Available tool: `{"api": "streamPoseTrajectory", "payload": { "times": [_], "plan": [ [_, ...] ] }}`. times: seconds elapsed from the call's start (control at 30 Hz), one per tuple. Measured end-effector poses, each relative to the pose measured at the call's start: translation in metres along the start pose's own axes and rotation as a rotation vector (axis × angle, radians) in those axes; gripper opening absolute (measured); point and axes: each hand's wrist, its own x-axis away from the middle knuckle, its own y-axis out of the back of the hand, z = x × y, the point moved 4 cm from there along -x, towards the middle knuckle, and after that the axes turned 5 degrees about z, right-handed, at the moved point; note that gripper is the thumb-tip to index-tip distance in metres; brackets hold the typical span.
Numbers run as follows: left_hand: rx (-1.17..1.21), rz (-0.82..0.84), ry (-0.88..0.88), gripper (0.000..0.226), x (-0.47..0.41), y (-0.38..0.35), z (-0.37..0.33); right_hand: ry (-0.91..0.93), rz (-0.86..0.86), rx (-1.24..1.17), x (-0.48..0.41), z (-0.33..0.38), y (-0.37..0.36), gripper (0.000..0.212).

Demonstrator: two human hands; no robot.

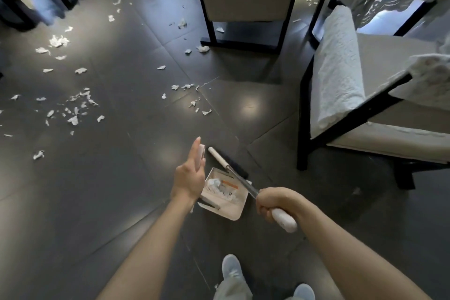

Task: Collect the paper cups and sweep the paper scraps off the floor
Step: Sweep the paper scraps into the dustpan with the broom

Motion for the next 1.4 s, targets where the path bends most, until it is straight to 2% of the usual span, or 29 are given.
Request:
{"api": "streamPoseTrajectory", "payload": {
  "times": [0.07, 0.2, 0.3, 0.37, 0.5, 0.63, 0.7, 0.9, 1.07, 1.17, 1.27, 1.4],
  "plan": [
    [0.009, 0.014, 0.006, 0.056, -0.007, 0.000, -0.004, -0.034, 0.096, -0.104, 0.015, 0.012, 0.001, 0.016],
    [0.036, 0.026, 0.008, 0.056, -0.015, 0.008, 0.000, -0.054, 0.187, -0.232, 0.046, 0.031, 0.027, 0.020],
    [0.082, -0.006, 0.040, 0.056, -0.023, 0.018, 0.006, -0.015, 0.140, -0.184, 0.056, 0.047, 0.038, 0.045],
    [0.095, -0.014, 0.058, 0.056, -0.035, 0.025, 0.008, 0.035, 0.114, -0.168, 0.053, 0.064, 0.047, 0.052],
    [0.089, -0.020, 0.087, 0.056, -0.071, 0.038, 0.008, 0.127, 0.080, -0.195, 0.041, 0.114, 0.085, 0.046],
    [0.091, -0.071, 0.127, 0.056, -0.125, 0.054, 0.002, 0.173, 0.071, -0.242, 0.010, 0.178, 0.132, 0.029],
    [0.074, -0.109, 0.164, 0.056, -0.155, 0.064, 0.001, 0.189, 0.042, -0.232, -0.004, 0.216, 0.152, 0.037],
    [0.059, -0.187, 0.238, 0.056, -0.246, 0.093, -0.002, 0.268, -0.116, -0.016, -0.060, 0.322, 0.204, 0.057],
    [0.045, -0.175, 0.277, 0.057, -0.310, 0.108, 0.000, 0.290, -0.241, 0.246, -0.102, 0.394, 0.231, 0.050],
    [0.088, -0.162, 0.277, 0.056, -0.353, 0.120, 0.005, 0.265, -0.290, 0.405, -0.126, 0.438, 0.244, 0.040],
    [0.109, -0.218, 0.301, 0.054, -0.388, 0.134, 0.017, 0.229, -0.308, 0.504, -0.150, 0.478, 0.249, 0.033],
    [0.109, -0.245, 0.246, 0.054, -0.425, 0.134, 0.006, 0.170, -0.254, 0.612, -0.178, 0.513, 0.246, 0.044]
  ]
}}
